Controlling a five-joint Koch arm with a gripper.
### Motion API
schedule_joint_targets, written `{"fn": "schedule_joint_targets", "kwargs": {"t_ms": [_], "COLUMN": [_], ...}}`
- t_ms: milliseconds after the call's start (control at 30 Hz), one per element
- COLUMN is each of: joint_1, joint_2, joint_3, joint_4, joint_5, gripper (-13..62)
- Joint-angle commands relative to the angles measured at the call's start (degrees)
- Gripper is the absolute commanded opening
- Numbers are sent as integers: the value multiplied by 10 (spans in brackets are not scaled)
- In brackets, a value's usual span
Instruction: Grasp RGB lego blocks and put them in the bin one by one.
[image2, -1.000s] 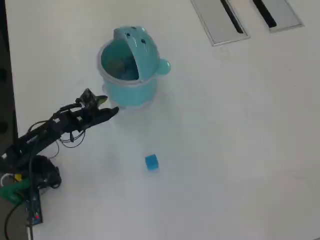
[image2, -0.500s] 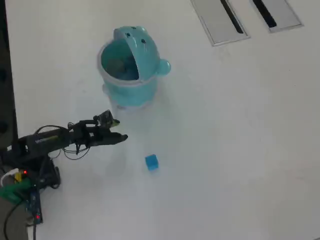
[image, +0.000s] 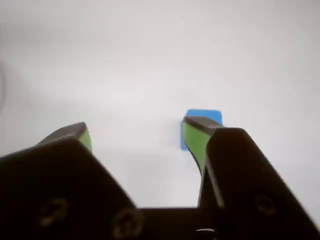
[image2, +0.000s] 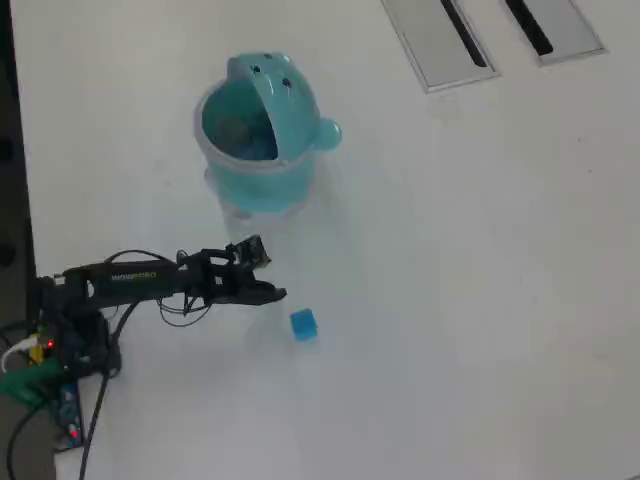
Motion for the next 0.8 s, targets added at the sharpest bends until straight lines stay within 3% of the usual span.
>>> {"fn": "schedule_joint_targets", "kwargs": {"t_ms": [0, 400, 767], "joint_1": [11, 98, 105], "joint_2": [-2, -77, -138], "joint_3": [-56, -88, -107], "joint_4": [-27, -25, -26], "joint_5": [-17, -45, -45], "gripper": [350, 345, 345]}}
